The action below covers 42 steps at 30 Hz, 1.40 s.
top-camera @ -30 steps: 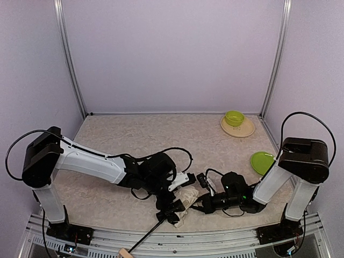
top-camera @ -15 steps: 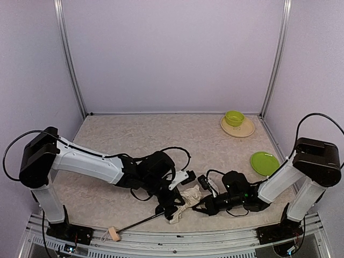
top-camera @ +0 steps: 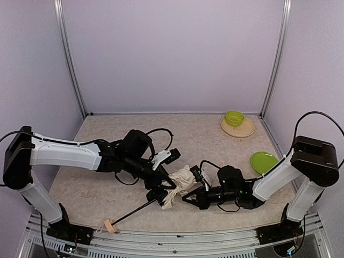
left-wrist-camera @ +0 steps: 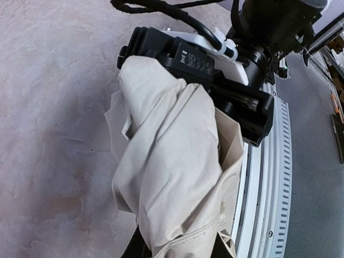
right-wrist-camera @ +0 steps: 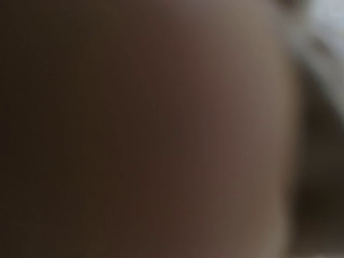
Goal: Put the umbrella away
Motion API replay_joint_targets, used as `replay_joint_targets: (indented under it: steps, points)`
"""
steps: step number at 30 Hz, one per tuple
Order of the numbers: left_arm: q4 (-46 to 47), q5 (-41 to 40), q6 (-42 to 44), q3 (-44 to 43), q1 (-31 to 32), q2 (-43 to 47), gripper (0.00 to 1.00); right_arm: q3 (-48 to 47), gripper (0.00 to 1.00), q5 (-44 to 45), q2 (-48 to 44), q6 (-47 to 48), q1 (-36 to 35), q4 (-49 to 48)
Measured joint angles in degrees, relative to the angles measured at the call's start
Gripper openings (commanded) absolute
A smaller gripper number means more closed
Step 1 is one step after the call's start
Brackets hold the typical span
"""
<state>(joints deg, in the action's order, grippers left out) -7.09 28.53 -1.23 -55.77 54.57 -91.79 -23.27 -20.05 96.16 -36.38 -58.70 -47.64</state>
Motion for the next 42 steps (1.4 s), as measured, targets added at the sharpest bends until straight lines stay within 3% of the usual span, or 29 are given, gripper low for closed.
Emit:
replay_joint_targets:
  steps: [7, 13, 17, 22, 26, 29, 33, 37, 40, 42]
  points:
    - [-1.81, 2.19, -0.15, 0.02, -4.09, 3.48, 0.00, -3.43, 0.00, 3.48, 2.14, 0.20, -1.31, -2.64]
    - [-2.89, -0.42, 2.82, 0.02, -3.28, 1.62, 0.00, -3.74, 0.00, 3.80, 1.25, -0.35, -2.71, -0.63]
    - [1.86, -2.05, 2.75, 0.17, -1.25, -2.64, 0.00, -1.40, 0.00, 1.73, -3.82, 0.96, -3.52, -0.24]
    - [7.43, -4.57, 0.87, 0.28, 2.43, -6.99, 0.00, -2.78, 0.00, 2.08, -6.64, 4.66, -4.61, 11.45]
    - [11.41, -5.46, -2.40, 1.07, 1.97, -8.50, 0.02, 0.57, 0.00, 3.15, -7.26, 2.12, -2.51, 8.37]
    - [10.12, -9.42, -1.29, -3.30, 4.04, -11.74, 0.03, 2.01, 0.00, 4.02, -8.35, 0.70, -1.33, 7.41]
    - [5.73, -15.89, 2.03, -10.34, 7.98, -18.14, 0.06, 1.60, 0.00, 5.90, -8.41, 1.07, -1.31, 14.32]
    - [5.70, -19.08, 3.19, -11.85, 9.79, -20.35, 0.07, 1.70, 0.00, 7.37, -9.81, -0.81, -0.94, 18.84]
    - [8.33, -20.92, 4.15, -11.87, 10.01, -19.93, 0.12, 3.04, 0.00, 8.20, -13.53, -3.58, 1.01, 18.78]
    - [10.10, -22.08, 5.86, -11.87, 10.32, -19.56, 0.23, 3.32, 0.00, 8.46, -15.19, -4.96, 2.27, 18.38]
